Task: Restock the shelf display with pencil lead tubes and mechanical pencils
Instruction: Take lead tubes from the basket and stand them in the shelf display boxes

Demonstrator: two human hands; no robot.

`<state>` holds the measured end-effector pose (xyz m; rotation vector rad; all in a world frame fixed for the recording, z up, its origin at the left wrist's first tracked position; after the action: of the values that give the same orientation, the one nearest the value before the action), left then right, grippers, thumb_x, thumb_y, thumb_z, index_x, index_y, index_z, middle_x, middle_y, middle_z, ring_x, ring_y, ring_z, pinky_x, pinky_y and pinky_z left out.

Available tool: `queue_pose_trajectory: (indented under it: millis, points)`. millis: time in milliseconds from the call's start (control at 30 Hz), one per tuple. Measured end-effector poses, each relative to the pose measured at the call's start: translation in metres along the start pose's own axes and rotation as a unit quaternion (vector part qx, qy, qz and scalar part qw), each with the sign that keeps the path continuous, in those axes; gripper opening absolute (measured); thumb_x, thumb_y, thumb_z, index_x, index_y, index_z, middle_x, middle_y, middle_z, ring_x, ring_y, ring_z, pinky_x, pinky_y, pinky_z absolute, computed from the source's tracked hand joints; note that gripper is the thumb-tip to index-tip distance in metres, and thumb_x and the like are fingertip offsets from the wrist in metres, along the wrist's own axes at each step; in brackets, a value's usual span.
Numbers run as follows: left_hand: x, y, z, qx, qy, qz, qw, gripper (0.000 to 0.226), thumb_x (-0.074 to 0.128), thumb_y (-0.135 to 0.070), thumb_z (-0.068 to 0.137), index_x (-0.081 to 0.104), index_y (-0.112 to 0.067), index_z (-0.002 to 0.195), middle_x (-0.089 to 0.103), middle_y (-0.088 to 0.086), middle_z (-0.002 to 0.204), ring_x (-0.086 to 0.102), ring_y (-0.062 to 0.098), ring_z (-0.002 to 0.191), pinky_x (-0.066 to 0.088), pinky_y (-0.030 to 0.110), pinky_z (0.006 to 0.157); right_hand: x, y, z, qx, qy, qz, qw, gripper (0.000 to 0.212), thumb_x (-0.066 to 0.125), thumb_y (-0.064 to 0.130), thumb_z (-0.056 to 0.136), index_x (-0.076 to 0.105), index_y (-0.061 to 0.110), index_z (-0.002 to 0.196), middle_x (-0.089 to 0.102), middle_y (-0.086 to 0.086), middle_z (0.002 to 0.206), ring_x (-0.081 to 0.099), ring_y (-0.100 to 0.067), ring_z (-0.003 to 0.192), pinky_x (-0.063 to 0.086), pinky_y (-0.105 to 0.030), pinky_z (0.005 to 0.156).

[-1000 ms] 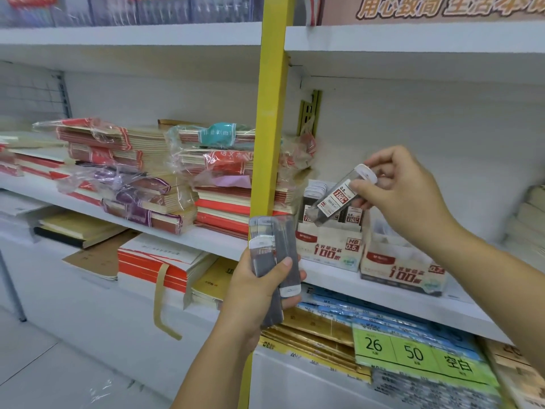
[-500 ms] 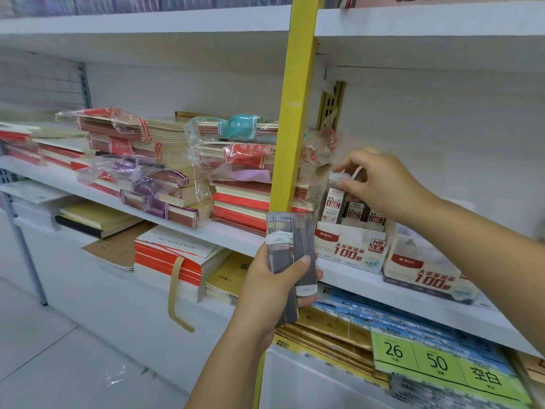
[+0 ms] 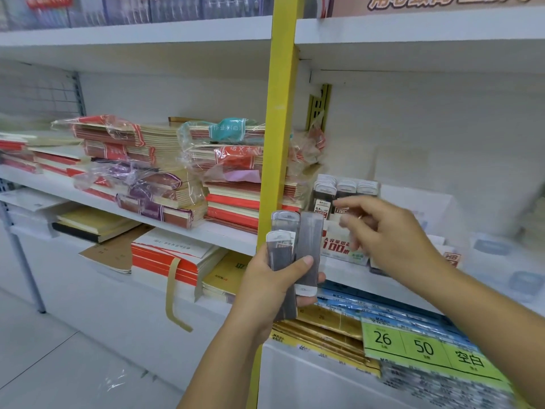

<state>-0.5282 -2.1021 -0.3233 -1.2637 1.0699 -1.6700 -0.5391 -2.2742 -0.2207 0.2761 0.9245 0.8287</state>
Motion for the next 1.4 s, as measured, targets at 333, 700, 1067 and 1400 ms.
queue_pose_trajectory:
  millis: [333, 700, 1067, 1400]
  points:
    - [0.022, 0.010, -0.016, -0.045, 0.077, 0.032, 0.995, 0.040, 0.076, -0.026, 0.084, 0.059, -0.027, 0.121, 0.076, -0.001, 0.108, 0.075, 0.020, 0.099, 0.062, 0.035, 0.067, 0.005, -0.016, -0.034, 0.137, 0.064, 0.280, 0.948, 0.022, 0.057, 0.004, 0.094, 0.061, 0.021, 0.107, 0.073, 0.000, 0.090, 0.068, -0.024, 0.062, 0.052, -0.026, 0.051]
    - [0.015, 0.015, -0.014, -0.051, 0.024, 0.006, 0.998, 0.047, 0.077, -0.019, 0.084, 0.058, -0.024, 0.127, 0.078, 0.004, 0.105, 0.077, 0.016, 0.087, 0.058, 0.027, 0.057, -0.008, -0.041, -0.072, 0.174, 0.060, 0.234, 0.955, 0.027, 0.056, -0.001, 0.093, 0.064, 0.021, 0.106, 0.072, 0.014, 0.105, 0.069, -0.002, 0.095, 0.057, -0.020, 0.071]
    - [0.018, 0.007, -0.010, 0.017, 0.006, 0.065, 0.998, 0.032, 0.078, -0.018, 0.086, 0.063, -0.030, 0.111, 0.074, -0.007, 0.078, 0.063, 0.007, 0.058, 0.050, 0.022, 0.049, 0.000, -0.021, -0.052, 0.097, 0.125, 0.030, 0.987, 0.028, 0.075, 0.026, 0.082, 0.063, 0.043, 0.101, 0.064, 0.028, 0.095, 0.063, 0.000, 0.080, 0.055, -0.025, 0.076]
    - [0.000, 0.001, 0.009, -0.028, -0.045, 0.033, 0.998, 0.011, 0.056, -0.034, 0.099, 0.059, -0.023, 0.100, 0.057, -0.003, 0.061, 0.050, 0.010, 0.047, 0.042, 0.022, 0.043, -0.043, 0.017, 0.033, 0.005, -0.055, 0.092, 0.994, 0.043, 0.067, 0.005, 0.086, 0.049, 0.042, 0.097, 0.065, 0.007, 0.101, 0.069, -0.001, 0.076, 0.053, -0.013, 0.057]
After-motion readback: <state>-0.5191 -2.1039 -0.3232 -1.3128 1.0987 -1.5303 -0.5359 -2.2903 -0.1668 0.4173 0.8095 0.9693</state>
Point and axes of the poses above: each hand's wrist, its own z-axis towards the middle knuckle, its own x-axis out of the palm, y = z × x, the point moved 4 cm from there along z, towards the middle knuckle
